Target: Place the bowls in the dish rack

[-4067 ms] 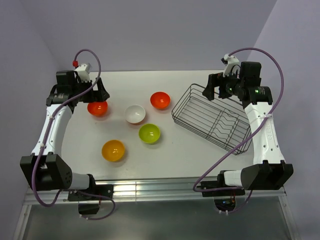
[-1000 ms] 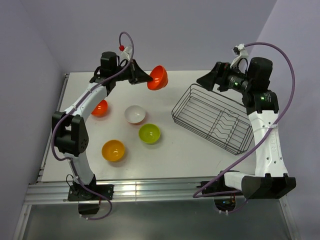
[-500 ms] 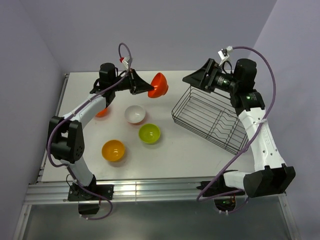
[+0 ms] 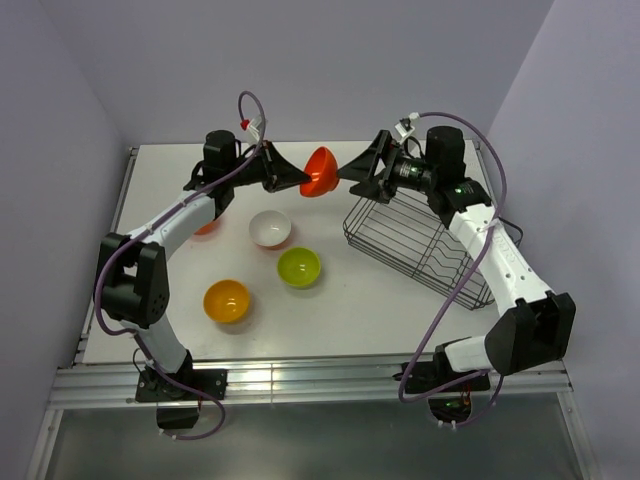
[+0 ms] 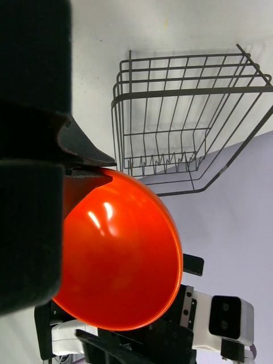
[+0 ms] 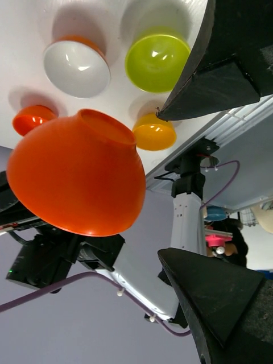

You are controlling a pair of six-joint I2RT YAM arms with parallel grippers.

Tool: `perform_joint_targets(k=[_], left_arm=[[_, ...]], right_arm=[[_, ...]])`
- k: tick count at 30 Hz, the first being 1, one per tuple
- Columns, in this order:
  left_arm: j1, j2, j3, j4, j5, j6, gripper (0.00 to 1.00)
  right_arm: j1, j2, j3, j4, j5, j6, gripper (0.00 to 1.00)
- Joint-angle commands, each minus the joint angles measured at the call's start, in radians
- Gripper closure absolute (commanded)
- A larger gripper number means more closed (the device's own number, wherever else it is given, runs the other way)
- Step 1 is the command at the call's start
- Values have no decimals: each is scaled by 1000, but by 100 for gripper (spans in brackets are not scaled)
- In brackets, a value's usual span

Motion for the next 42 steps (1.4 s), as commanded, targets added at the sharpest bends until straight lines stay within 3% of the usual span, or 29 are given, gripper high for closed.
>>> perform_joint_targets(k=[1, 19, 34, 42], left_arm=[[-12, -3, 27, 59, -4, -24, 100], [-43, 2, 10, 47, -7, -20, 100], [-67, 0, 22, -56, -62, 68, 100], [-80, 0, 30, -79, -67, 94, 100]], right_arm=[[29, 14, 29, 53, 13, 7, 0], [87, 49, 66, 35, 93, -45, 0], [100, 37, 72, -11, 131, -77, 16], [103, 38, 68, -19, 127, -91, 33]])
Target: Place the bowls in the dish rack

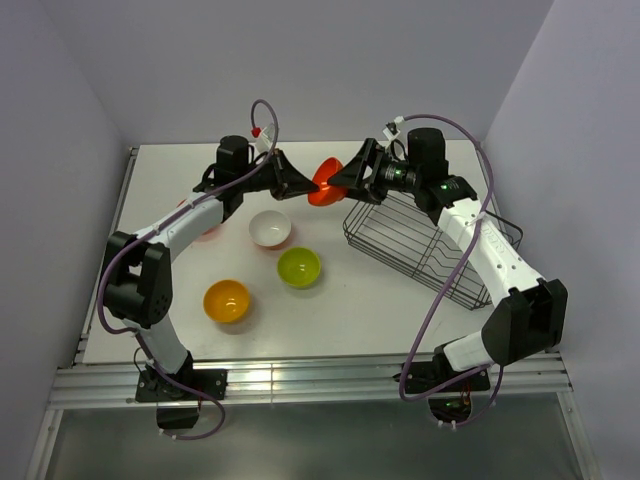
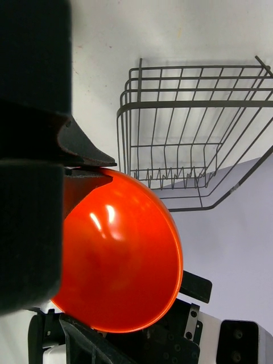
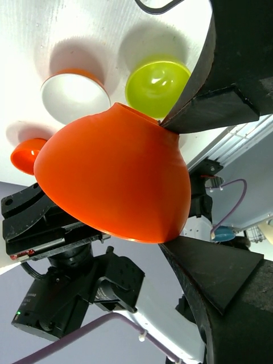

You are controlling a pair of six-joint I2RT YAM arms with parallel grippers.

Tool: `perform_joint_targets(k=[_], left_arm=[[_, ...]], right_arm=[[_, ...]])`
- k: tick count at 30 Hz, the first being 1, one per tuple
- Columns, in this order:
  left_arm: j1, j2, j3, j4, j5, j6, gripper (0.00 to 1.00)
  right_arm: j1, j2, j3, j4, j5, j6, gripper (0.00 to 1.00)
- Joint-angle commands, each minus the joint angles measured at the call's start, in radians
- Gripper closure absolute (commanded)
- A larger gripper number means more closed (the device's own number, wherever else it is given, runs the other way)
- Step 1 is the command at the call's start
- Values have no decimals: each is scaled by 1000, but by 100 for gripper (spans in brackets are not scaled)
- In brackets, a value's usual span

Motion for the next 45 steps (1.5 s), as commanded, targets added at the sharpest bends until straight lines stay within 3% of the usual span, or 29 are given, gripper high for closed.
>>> perform_joint_targets(k=[1, 4, 6, 7, 9, 16, 20, 24, 27, 29, 33, 45], left_arm=[[-22, -12, 29, -1, -2, 41, 100], [-22, -15, 29, -18, -10, 56, 99], [-22, -17, 29, -21, -13, 62, 96], [-22, -17, 29, -27, -13, 64, 94], [-21, -19, 29, -29, -15, 67, 86], [-22, -11, 39, -55, -15, 82, 62], [-19, -8, 51, -82, -22, 97, 41], [-15, -17, 42, -94, -27, 108, 29], [-8, -29, 39, -101, -32, 114, 16], [1, -37, 49, -113, -35, 120, 1], [13, -69, 101, -203, -67, 217, 0], [125, -131, 126, -346, -130, 337, 1]], right_arm=[[18, -23, 37, 47, -16, -15, 36], [18, -21, 40, 44, -15, -19, 52], [18, -21, 37, 48, -16, -19, 69], [18, -20, 37, 48, -21, -19, 84], [18, -17, 38, 47, -24, -27, 99], [15, -34, 44, 35, -16, -53, 100], [0, -51, 44, 21, -5, -55, 100], [-34, -66, 32, 12, 2, -61, 100], [-63, -84, 11, 2, 1, -78, 100], [-78, -109, -8, -24, 8, -99, 100], [-143, -182, -69, -63, -1, -171, 100], [-521, -340, -54, -502, 36, -606, 100]])
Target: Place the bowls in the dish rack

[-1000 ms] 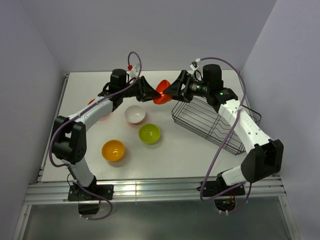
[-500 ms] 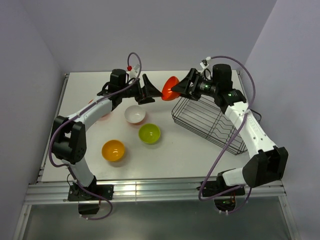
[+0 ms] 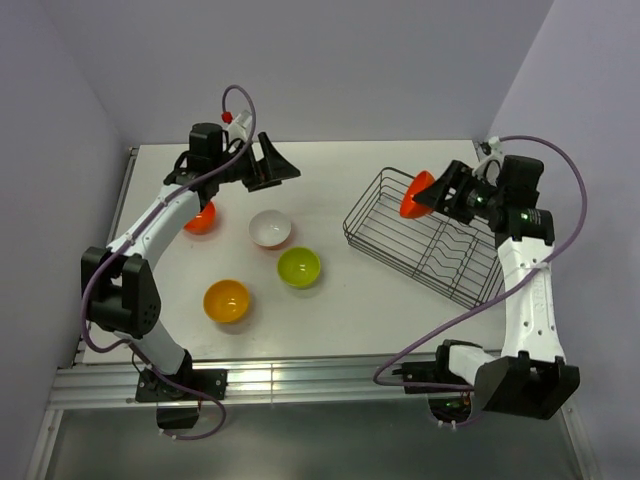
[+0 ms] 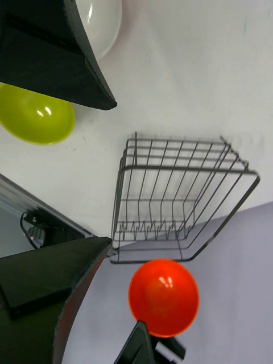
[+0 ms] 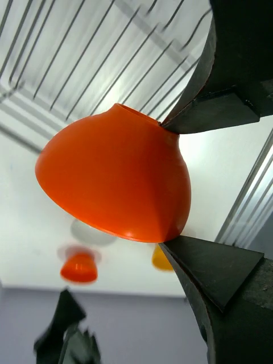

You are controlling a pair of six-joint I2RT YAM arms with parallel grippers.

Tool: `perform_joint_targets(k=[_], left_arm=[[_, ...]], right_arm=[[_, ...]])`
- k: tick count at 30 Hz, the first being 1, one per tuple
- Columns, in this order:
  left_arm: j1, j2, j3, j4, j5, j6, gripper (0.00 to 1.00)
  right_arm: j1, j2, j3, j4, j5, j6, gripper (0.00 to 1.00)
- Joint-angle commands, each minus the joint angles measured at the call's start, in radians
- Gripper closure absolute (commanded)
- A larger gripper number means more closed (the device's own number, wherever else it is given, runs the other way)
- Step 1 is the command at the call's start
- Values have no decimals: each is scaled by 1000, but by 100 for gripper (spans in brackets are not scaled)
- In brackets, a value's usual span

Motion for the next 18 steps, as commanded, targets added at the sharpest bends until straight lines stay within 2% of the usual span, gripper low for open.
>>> perform_joint_targets(k=[1, 5, 8, 14, 18], left_arm=[[34, -43, 49, -71, -40, 72, 1], [42, -51, 95, -165, -85, 165, 1], [46, -62, 106, -201, -109, 196, 0], [55, -37, 193, -345, -194, 257, 1], [75, -52, 186, -349, -202, 262, 1]], right_arm=[[-71, -63, 42, -177, 40, -206, 100], [-186, -43, 111, -303, 102, -341, 100], [-224, 8, 177, -395, 197, -419, 100], [-281, 110, 263, -513, 390, -476, 100], [-302, 175, 286, -531, 501, -467, 100]])
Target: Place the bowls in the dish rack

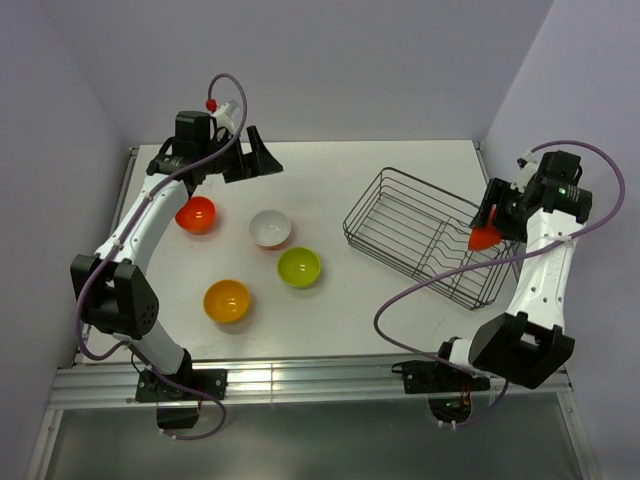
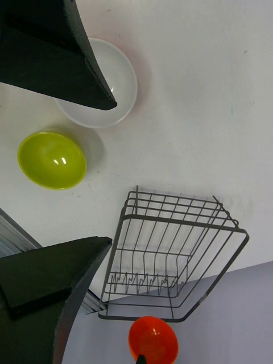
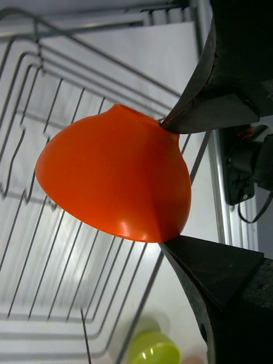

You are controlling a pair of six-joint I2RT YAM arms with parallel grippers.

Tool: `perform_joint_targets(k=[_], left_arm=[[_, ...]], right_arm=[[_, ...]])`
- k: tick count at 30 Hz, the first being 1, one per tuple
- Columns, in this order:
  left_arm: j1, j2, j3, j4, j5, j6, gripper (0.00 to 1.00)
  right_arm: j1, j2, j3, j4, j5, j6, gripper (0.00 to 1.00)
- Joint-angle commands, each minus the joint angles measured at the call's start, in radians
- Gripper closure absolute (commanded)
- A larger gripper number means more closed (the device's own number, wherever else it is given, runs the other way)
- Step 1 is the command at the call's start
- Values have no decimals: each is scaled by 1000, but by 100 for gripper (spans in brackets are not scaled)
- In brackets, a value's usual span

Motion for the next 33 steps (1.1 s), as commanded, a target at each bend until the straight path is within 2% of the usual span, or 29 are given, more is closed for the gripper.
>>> perform_joint_targets(k=[1, 10, 17, 25, 33], left_arm=[[24, -46, 14, -36, -36, 35, 1], [61, -71, -15, -40, -7, 42, 0], [84, -33, 68, -92, 7, 36, 0], [90, -20, 39, -48, 47, -33, 1], [91, -20, 28, -57, 38, -13, 1]], right_arm=[[-19, 39, 65, -45, 141, -28, 100], [-31, 125, 35, 7, 261, 33, 100], [-29, 165, 4, 33, 304, 62, 100], [-28, 183, -4, 65, 362, 18, 100], [-22, 232, 2, 84, 374, 9, 100]])
